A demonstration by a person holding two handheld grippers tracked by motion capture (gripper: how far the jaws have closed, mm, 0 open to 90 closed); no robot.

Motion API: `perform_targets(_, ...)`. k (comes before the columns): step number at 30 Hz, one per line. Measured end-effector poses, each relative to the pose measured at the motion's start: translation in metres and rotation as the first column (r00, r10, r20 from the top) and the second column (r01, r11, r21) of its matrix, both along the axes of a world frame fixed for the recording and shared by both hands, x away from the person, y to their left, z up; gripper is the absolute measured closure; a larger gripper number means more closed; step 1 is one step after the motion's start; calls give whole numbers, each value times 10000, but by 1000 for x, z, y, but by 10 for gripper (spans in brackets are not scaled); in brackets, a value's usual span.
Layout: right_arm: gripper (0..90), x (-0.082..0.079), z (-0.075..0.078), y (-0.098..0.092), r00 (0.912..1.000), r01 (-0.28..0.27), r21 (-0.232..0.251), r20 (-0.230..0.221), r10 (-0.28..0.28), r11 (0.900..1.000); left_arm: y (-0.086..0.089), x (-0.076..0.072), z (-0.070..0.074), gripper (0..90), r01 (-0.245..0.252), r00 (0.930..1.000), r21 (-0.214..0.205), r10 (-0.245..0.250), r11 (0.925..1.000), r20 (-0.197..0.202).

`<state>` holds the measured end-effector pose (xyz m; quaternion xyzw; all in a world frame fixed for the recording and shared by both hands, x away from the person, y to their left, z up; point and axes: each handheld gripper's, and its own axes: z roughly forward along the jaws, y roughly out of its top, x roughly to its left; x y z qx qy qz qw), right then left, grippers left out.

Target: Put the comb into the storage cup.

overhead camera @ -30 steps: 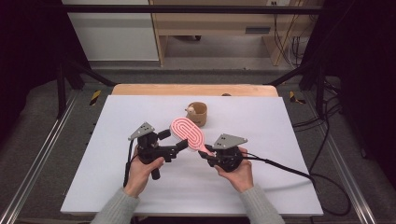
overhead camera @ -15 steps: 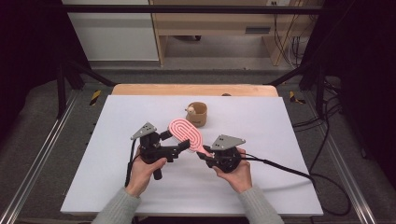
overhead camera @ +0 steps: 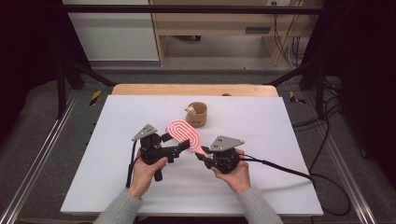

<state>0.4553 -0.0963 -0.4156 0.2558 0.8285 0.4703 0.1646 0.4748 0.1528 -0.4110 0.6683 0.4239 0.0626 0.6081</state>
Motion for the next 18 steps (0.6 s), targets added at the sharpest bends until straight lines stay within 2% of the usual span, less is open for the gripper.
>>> perform_targets(6,696,0,-2,2,10000,-44,92,-33,44,9999,2,-1,1,155,-225,9997,-209,224,9995,-35)
perform_targets(18,695,0,-6,5,10000,-32,23,-12,32,10000,-1,-4,-2,245,-513,9987,-123,513,9986,-64)
